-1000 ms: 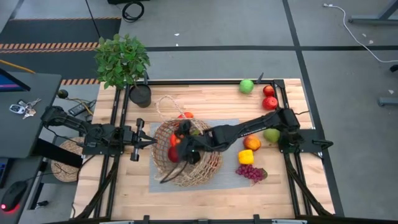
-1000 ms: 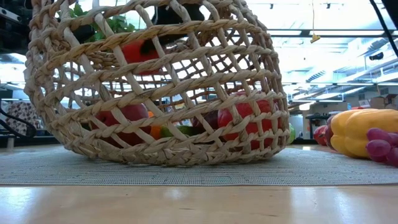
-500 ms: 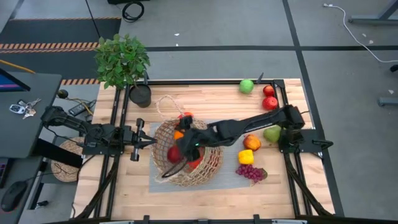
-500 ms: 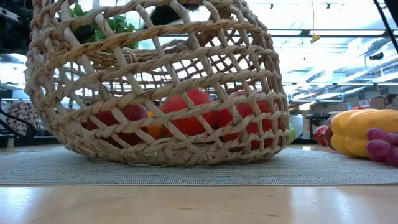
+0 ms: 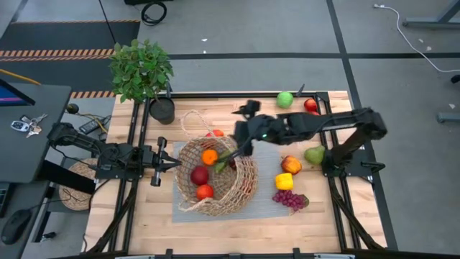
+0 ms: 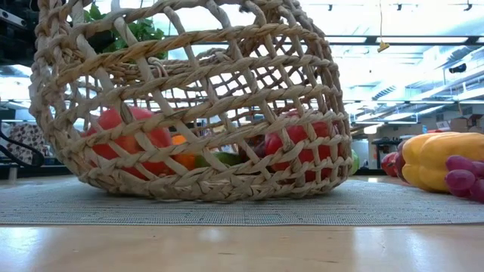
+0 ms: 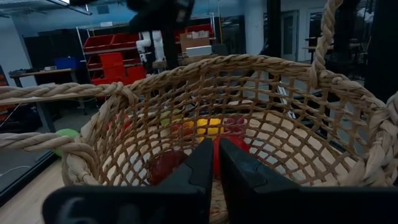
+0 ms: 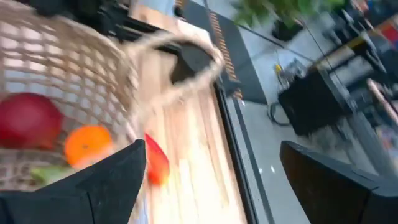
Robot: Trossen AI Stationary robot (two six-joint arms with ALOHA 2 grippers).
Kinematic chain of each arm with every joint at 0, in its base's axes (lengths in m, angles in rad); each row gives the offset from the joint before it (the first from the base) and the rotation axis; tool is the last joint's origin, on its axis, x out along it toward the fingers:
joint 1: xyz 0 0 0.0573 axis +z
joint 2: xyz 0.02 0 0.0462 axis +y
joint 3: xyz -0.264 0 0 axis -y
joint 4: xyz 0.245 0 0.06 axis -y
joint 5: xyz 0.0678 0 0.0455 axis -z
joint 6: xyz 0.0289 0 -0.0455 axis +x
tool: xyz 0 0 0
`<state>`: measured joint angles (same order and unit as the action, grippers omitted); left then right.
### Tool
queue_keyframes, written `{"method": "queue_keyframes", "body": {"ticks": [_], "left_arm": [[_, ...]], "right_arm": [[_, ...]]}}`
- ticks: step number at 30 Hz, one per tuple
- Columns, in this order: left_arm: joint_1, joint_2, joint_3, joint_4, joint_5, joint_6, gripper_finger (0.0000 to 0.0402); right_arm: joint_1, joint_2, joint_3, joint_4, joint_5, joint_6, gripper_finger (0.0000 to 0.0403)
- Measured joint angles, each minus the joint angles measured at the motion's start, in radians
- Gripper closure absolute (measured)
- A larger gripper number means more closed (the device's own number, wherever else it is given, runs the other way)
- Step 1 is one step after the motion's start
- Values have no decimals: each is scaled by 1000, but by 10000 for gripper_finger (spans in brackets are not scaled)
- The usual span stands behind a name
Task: Build produce basket
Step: Put the yellow bell pepper into the brown woven basket
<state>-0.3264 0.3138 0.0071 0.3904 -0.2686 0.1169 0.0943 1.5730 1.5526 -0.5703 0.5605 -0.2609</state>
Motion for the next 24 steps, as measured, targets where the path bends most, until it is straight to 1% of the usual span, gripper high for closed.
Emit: {"method": "queue_keyframes", "body": {"ticks": [5,8,11,14,18,21,24], "left_arm": [[0,0,0,0,0,0,369],[0,0,0,0,0,0,373],[0,0,0,0,0,0,374],[0,0,0,0,0,0,370],[0,0,0,0,0,0,366],[0,0,0,0,0,0,368],[0,0,0,0,0,0,372]], "right_arm": [[-76,-170,-300,149,16,97,29],[-106,-259,-466,252,17,187,29],[-124,-326,-586,272,-30,294,29],[-119,-384,-650,233,-114,404,29],[-58,-427,-674,164,-235,576,29],[17,-436,-674,132,-264,690,29],[112,-428,-674,118,-262,768,29]]}}
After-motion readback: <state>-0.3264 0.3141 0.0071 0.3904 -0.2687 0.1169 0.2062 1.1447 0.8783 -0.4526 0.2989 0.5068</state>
